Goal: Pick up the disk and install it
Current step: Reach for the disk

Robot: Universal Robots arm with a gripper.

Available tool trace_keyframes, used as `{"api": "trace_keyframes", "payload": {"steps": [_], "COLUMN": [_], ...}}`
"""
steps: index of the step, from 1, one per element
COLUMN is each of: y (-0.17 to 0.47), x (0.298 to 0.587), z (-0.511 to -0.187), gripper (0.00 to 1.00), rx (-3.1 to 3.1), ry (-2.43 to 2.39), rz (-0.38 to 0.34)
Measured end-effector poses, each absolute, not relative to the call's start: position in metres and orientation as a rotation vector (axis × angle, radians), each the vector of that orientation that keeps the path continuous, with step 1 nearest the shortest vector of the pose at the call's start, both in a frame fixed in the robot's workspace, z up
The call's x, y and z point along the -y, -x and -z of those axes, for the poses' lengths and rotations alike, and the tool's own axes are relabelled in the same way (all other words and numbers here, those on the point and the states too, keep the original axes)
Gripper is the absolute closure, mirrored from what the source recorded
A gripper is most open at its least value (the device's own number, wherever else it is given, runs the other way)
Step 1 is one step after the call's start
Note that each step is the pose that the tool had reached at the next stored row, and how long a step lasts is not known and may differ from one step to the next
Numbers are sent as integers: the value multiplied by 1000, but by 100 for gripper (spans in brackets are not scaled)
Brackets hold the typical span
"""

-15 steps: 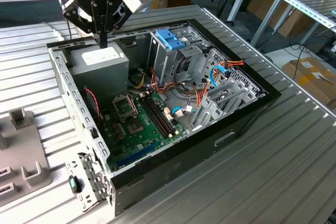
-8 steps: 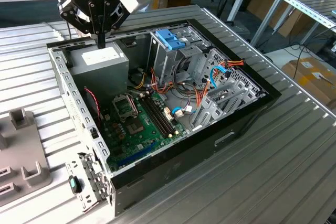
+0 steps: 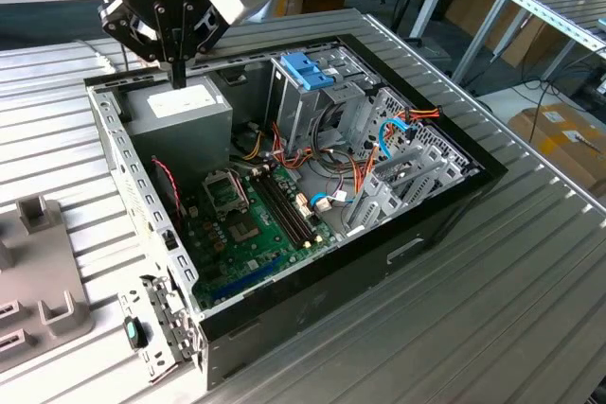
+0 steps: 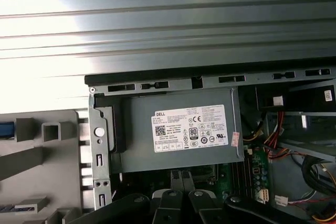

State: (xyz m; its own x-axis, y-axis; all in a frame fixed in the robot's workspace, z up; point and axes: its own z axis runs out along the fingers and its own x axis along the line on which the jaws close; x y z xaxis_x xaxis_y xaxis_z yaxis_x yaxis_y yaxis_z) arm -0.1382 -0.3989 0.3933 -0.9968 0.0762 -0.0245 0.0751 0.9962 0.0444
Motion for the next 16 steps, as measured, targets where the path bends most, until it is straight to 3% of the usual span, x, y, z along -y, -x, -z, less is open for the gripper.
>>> {"api": "trace_keyframes", "payload": {"steps": [16], "y": [141], "x": [399], "z": [-393], "gripper": [89], "rx": [-3112], "ry": [-118], "rz": [-68]}}
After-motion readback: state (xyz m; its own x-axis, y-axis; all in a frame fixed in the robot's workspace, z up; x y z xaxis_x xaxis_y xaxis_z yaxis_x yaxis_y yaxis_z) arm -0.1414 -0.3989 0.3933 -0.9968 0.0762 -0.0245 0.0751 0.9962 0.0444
